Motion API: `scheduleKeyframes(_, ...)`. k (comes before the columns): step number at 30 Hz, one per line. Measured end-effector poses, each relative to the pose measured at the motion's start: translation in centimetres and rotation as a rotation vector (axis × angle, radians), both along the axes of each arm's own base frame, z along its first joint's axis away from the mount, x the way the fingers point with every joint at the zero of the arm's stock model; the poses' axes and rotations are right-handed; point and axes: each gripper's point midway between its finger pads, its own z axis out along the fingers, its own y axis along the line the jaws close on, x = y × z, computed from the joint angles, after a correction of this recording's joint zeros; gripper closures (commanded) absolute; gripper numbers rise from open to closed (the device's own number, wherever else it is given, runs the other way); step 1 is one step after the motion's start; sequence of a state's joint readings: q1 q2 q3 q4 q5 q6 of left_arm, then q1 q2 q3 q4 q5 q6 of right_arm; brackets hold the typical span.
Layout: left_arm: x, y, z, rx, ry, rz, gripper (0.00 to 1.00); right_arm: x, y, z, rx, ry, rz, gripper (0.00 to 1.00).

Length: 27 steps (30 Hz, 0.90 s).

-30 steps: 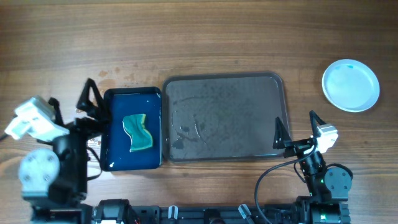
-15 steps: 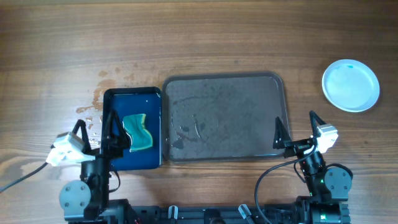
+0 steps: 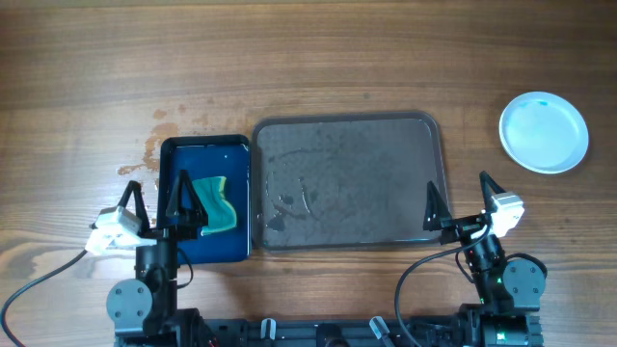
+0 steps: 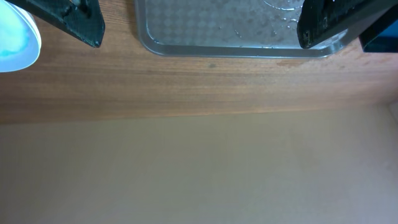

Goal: Clean dirty plates on tray and stack at the side

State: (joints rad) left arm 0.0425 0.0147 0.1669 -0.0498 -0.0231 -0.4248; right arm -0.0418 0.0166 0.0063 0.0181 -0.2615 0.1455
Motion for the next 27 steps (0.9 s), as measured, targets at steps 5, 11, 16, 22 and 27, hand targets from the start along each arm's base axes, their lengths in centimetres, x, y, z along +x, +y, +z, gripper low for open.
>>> scheduleKeyframes(5,0.0,0.0,0.4,0.001,-0.027,0.000,0.00,0.0,0.0,0.0,0.000,0.000,0.000,0.00)
scheduleKeyframes(11,-0.1,-0.2,2.3,-0.001,-0.171,-0.016,0.00,0.0,0.0,0.0,0.000,0.000,0.000,0.00)
scheduleKeyframes(16,0.4,-0.4,0.7,-0.027,-0.157,-0.029,0.00,0.0,0.0,0.0,0.000,0.000,0.000,0.00)
scheduleKeyframes(22,0.3,-0.4,0.8,-0.033,-0.185,-0.030,0.00,0.0,0.0,0.0,0.000,0.000,0.000,0.00)
scheduleKeyframes(27,0.9,-0.4,-1.3,-0.041,-0.098,-0.030,0.00,0.0,0.0,0.0,0.000,0.000,0.000,0.00)
